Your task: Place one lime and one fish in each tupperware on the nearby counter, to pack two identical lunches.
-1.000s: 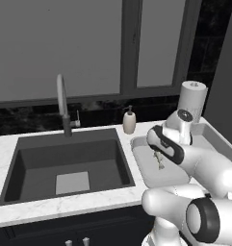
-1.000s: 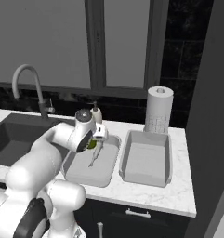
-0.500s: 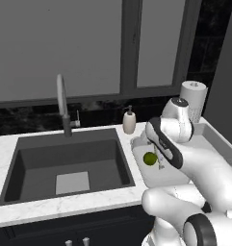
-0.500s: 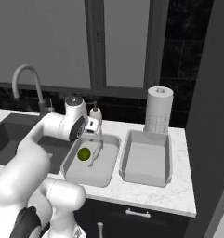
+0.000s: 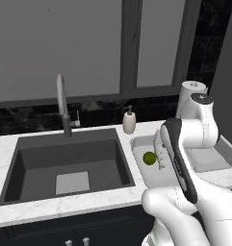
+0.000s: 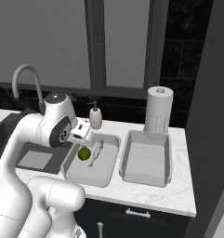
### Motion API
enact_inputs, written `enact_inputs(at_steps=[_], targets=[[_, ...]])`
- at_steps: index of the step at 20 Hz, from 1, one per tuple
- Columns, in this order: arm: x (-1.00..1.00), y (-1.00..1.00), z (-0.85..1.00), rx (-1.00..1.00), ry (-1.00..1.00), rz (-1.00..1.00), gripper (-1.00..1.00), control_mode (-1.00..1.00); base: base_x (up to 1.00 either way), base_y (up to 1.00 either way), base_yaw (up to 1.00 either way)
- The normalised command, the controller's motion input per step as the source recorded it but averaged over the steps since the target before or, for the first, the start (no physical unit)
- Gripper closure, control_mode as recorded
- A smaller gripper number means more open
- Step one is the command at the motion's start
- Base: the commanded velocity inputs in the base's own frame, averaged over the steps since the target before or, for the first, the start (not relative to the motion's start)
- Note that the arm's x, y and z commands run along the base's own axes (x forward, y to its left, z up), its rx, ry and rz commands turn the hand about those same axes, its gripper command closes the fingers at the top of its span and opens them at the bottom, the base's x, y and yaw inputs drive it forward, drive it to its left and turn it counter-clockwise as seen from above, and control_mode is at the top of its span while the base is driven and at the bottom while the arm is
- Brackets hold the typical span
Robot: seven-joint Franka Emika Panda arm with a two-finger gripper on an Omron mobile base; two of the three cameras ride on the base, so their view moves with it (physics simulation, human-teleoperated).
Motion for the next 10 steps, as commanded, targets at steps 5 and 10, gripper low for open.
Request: enact_inputs(at_steps=[5, 10], targets=[[0.0, 0.0, 0.0, 0.0, 0.0, 0.0, -1.0, 1.0, -1.0, -0.74, -0.09], [0.0, 0.0, 0.0, 0.0, 0.0, 0.0, -1.0, 1.0, -1.0, -1.0, 0.0]])
